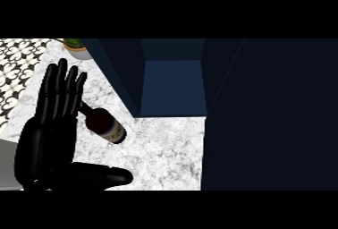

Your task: Pick up the wine, place it into the cabinet and close the cabinet

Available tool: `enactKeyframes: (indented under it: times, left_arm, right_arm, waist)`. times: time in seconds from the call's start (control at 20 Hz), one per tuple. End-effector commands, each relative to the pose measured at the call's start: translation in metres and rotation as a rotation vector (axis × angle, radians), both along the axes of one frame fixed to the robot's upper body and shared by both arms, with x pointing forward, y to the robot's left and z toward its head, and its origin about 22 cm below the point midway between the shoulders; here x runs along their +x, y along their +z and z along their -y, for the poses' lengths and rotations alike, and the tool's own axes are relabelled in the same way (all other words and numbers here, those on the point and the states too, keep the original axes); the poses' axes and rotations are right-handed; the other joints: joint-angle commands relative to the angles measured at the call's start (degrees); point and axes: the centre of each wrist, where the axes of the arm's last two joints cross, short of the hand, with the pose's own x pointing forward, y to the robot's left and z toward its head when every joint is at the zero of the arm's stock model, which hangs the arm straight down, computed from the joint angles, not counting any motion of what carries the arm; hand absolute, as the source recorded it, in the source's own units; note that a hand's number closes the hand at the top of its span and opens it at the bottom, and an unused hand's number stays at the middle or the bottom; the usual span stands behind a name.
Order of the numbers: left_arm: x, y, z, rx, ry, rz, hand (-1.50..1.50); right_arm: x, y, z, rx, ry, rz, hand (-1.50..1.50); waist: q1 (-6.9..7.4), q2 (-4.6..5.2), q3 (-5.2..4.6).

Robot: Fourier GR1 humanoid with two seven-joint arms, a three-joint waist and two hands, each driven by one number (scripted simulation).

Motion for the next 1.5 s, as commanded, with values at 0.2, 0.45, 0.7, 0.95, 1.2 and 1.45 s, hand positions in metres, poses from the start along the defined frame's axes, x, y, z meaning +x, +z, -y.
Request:
enactKeyframes:
  times: [0.2, 0.45, 0.7, 0.95, 1.2, 1.45]
  left_arm:
    - [-0.008, 0.025, 0.073, -0.116, -0.079, -0.055, -1.50]
    - [-0.030, 0.053, 0.086, -0.128, -0.084, -0.036, -1.50]
    - [-0.034, 0.061, 0.113, -0.111, -0.079, -0.039, -1.50]
    - [-0.034, 0.070, 0.130, -0.123, -0.082, -0.038, -1.50]
    - [-0.016, 0.073, 0.122, -0.132, -0.009, -0.042, -1.50]
    - [-0.025, 0.091, 0.108, -0.157, 0.020, -0.073, -1.50]
  right_arm:
    - [-0.030, 0.031, -0.009, 0.019, 0.092, -0.040, -1.50]
    - [-0.046, 0.044, -0.001, 0.023, 0.087, -0.060, -1.50]
    - [-0.045, 0.041, -0.014, 0.015, 0.094, -0.072, -1.50]
    - [-0.047, 0.054, -0.018, 0.028, 0.099, -0.055, -1.50]
    - [-0.051, 0.065, -0.013, 0.010, 0.104, -0.038, -1.50]
    - [-0.032, 0.068, -0.019, 0.014, 0.088, -0.052, -1.50]
  waist:
    - [0.43, -0.05, 0.02]
    - [0.68, -0.16, 0.04]
    - [0.64, -0.15, 0.04]
    - [0.37, -0.20, 0.06]
    - [0.34, -0.08, 0.03]
    - [0.90, -0.10, 0.02]
